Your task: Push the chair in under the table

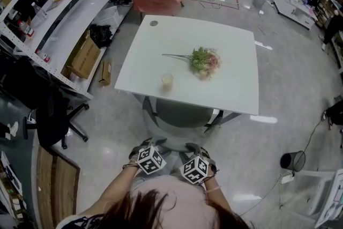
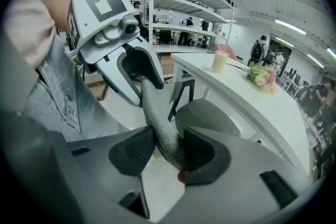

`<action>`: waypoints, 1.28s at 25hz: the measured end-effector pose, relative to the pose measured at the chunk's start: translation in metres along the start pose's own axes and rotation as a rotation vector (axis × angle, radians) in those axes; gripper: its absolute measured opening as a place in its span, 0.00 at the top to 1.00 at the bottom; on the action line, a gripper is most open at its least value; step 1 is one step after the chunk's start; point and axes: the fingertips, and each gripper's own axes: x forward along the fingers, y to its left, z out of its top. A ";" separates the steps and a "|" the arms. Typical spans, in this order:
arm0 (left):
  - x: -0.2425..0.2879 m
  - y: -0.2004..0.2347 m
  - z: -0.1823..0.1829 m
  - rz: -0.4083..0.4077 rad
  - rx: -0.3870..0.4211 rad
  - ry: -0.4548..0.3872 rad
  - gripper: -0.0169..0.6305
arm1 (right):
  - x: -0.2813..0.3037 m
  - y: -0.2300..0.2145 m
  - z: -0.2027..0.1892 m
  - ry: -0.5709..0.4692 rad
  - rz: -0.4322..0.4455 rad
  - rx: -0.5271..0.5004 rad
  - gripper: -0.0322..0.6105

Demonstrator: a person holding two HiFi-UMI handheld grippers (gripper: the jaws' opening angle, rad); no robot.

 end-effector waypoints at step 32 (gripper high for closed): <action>0.014 0.050 0.015 -0.015 0.033 -0.012 0.63 | 0.024 -0.042 0.022 0.009 -0.002 0.015 0.68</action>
